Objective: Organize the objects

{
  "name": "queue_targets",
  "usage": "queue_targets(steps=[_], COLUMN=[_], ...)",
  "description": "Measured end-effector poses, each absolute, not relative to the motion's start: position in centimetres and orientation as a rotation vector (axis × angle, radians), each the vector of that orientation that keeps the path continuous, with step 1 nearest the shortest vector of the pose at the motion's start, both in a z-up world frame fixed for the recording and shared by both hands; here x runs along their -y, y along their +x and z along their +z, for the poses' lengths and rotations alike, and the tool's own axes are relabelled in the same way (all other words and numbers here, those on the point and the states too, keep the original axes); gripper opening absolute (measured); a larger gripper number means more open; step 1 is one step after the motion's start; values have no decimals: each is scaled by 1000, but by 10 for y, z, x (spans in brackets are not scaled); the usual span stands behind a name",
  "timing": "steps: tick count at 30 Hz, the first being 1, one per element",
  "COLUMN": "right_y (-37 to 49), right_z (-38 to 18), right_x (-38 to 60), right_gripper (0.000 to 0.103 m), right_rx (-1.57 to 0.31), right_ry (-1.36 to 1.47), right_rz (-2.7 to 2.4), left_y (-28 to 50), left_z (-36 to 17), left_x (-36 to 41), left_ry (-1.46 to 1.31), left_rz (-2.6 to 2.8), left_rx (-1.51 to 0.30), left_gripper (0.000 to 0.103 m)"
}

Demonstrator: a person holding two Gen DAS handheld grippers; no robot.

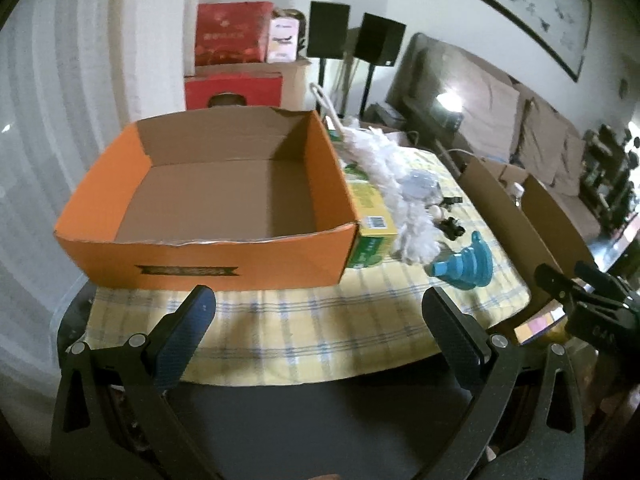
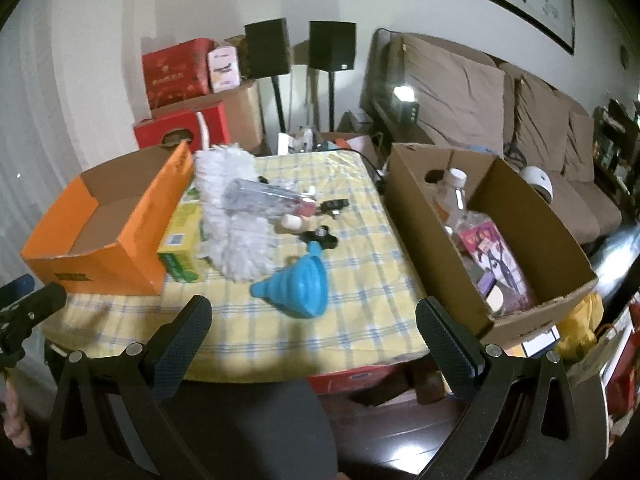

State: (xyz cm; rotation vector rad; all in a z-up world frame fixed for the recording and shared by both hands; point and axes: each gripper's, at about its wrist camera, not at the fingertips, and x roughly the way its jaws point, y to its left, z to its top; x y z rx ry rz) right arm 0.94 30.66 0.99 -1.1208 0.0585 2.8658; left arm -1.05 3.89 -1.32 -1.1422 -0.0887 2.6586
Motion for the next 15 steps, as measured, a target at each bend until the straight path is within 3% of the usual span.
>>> queue_targets(steps=[15], right_y=[-10], right_z=[4], right_x=[-333], right_gripper=[103], right_rx=[-106], right_ry=[-1145], right_rz=[2847], left_y=[-49], left_z=[1], left_x=[-85], left_ry=[-1082], left_rz=[2540], left_rx=[-7], left_gripper=[103])
